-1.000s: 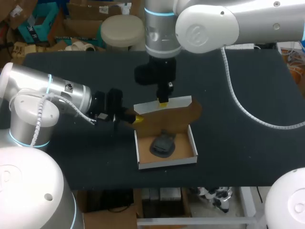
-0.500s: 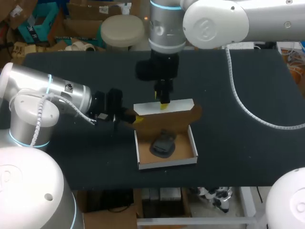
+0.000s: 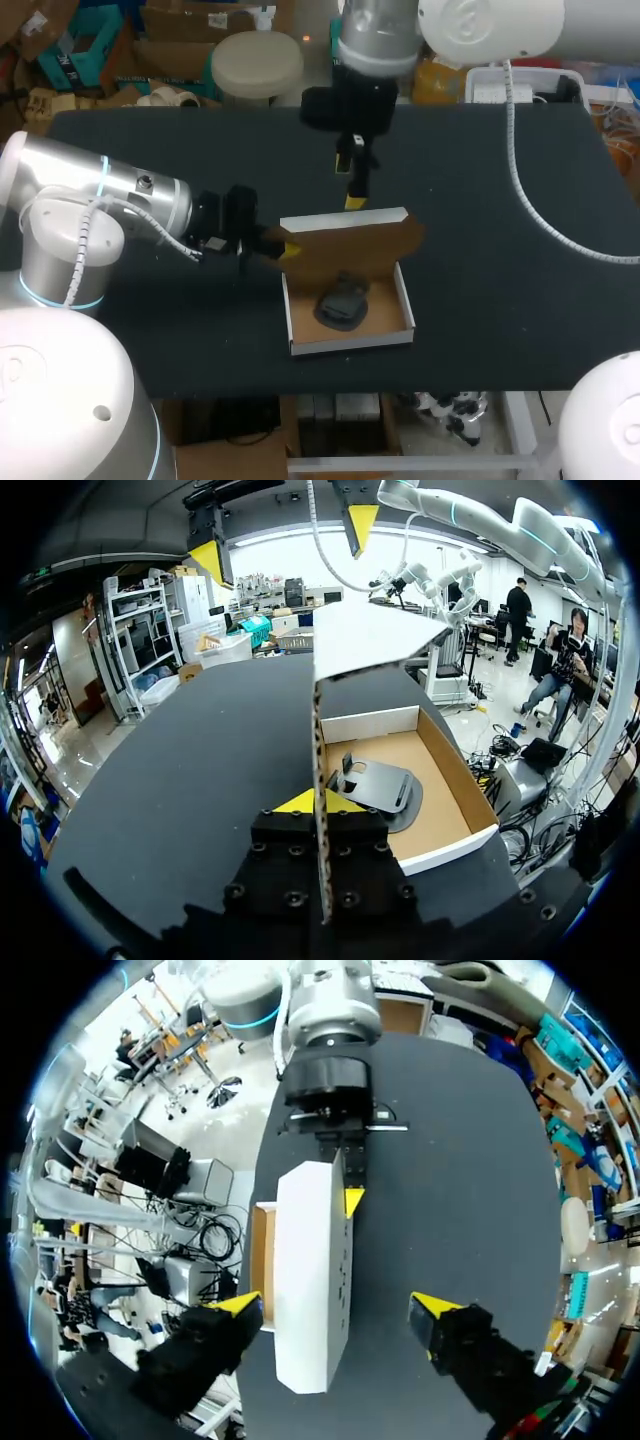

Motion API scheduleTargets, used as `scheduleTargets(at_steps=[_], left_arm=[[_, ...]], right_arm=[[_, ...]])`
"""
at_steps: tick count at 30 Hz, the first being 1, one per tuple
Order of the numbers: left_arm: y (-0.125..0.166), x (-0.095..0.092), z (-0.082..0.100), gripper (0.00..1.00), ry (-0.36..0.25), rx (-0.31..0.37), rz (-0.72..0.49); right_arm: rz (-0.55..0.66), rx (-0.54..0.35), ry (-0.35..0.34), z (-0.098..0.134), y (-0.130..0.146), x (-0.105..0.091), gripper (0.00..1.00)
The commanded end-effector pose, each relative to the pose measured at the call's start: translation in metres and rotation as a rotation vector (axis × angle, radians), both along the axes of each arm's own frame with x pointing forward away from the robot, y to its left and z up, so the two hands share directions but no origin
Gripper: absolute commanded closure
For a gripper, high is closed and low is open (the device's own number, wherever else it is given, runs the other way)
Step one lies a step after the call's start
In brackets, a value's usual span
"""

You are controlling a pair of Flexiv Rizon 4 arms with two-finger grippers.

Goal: Assemble the packaging by folding the flat box into shape, placing the metal phone stand inside, and closing the box properly

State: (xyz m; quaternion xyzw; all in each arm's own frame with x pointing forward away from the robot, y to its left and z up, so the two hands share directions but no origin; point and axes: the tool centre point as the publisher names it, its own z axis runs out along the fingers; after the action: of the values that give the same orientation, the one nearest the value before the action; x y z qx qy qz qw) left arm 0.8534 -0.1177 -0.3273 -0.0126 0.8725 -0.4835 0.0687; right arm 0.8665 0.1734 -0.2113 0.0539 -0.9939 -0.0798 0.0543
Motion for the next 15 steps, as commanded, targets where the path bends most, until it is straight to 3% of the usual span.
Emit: scheduleTargets(at_steps=[1,12,15], left_arm=[[-0.001,0.001,-0.002,1.00,0.001,0.001,-0.002],[-0.001,0.001,-0.002,1.00,0.001,0.001,-0.002],[-0.003,0.000,-0.002,1.00,-0.092,0.035,0.012]], right_arm=[[0.002,-0.009,0.008,0.004,0.002,0.002,0.00],[-0.016,-0.021,0.004,0.004,-0.001,0.002,0.00],[-0.097,-0.057,-0.024,0.007,-0.009,0.003,0.00]])
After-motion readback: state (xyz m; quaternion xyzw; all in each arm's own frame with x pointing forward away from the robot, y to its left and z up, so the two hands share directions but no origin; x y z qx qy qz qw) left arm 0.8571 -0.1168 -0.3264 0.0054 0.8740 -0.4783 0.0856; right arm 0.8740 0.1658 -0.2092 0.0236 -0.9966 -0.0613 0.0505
